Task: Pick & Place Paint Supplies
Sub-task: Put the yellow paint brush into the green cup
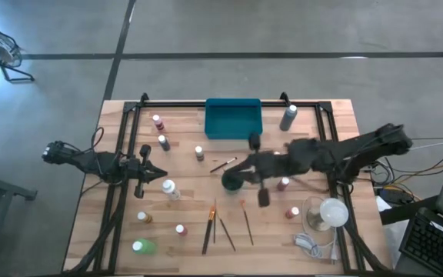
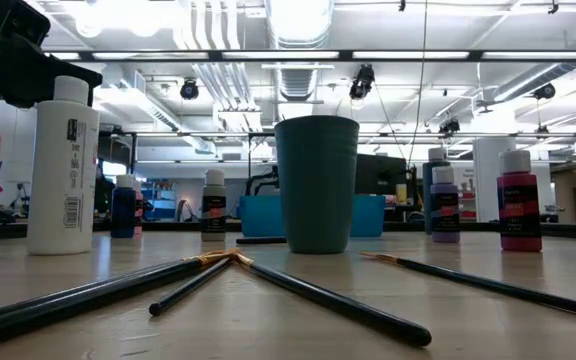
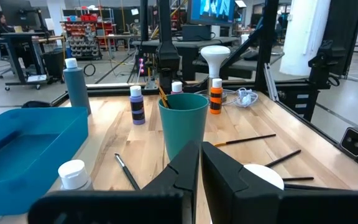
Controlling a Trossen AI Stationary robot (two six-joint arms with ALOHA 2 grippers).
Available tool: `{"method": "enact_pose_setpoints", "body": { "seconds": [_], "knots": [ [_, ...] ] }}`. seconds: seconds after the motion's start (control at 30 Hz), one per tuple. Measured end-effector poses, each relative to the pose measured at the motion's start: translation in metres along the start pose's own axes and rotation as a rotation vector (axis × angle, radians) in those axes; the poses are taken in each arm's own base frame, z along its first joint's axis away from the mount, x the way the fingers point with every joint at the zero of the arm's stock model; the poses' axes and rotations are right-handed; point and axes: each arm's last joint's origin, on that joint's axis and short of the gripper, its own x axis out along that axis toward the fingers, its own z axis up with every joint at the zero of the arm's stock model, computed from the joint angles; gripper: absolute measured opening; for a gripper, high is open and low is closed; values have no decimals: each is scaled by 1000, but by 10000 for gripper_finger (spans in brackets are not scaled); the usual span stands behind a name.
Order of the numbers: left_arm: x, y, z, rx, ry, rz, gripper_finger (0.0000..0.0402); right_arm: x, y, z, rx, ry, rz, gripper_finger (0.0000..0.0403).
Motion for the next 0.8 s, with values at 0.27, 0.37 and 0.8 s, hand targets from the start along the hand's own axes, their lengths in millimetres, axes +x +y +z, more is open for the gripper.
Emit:
{"method": "enact_pose_setpoints", "body": {
  "seconds": [0.27,0.37,0.8],
  "knots": [
    [0,0,0,0,0,0,26,-34,-31,-54,32,-323,52,8],
    [0,0,0,0,0,0,26,-37,-39,-80,50,-375,61,8],
    [0,0,0,1,1,0,26,-16,-63,-163,132,-369,93,8]
  ]
}}
